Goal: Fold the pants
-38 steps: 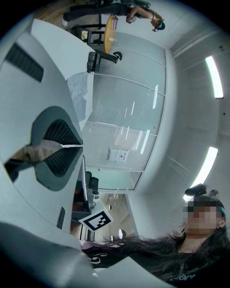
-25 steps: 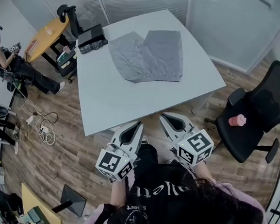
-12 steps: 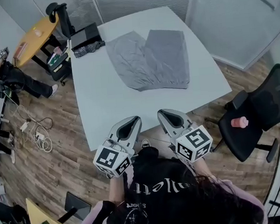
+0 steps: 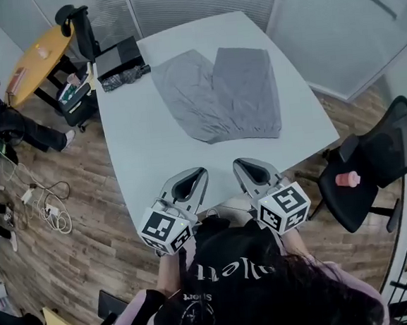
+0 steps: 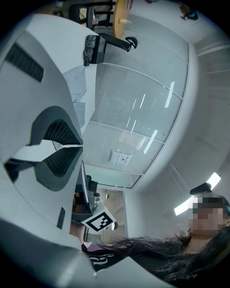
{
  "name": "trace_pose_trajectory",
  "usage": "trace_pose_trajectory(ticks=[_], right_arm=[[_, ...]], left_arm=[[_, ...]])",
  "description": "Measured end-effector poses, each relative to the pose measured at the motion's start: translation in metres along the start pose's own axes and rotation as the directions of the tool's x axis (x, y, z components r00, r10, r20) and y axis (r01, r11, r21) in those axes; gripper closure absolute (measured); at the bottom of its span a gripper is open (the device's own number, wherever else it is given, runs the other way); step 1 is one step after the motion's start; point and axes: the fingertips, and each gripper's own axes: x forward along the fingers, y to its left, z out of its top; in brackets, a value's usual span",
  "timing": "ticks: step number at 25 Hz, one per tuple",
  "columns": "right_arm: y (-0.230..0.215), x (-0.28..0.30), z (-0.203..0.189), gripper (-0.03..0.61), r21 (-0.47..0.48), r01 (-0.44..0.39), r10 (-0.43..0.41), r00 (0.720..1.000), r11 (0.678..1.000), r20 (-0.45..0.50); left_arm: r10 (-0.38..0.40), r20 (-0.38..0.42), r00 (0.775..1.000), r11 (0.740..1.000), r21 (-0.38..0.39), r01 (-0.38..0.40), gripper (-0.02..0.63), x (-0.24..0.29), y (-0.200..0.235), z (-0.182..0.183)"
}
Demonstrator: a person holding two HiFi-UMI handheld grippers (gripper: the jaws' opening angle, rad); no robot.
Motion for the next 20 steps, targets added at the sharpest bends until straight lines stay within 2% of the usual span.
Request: trace_pose_trajectory(ticks=[9, 17, 20], right_arm=[[-0.06, 0.003, -0.009, 0.552, 0.052, 0.085, -0.083, 0.996, 0.995, -0.037], [-0.136, 0.02, -0.012, 0.552, 0.062, 0.051, -0.048, 0.997, 0.997, -0.061], [-0.169, 0.03, -0.024, 0.552, 0.042, 0.034, -0.03, 0.996, 0.999, -0.088]], left_arm=[[-0.005, -0.063, 0.998, 1.0, -0.021, 0.004, 0.58, 0.04, 0.018, -0.018], [0.061, -0.116, 0.991, 0.997, -0.044, -0.067, 0.58, 0.085, 0.037, -0.037], [0.1, -0.174, 0.98, 0.994, -0.029, -0.106, 0.58, 0.1, 0.046, -0.059]])
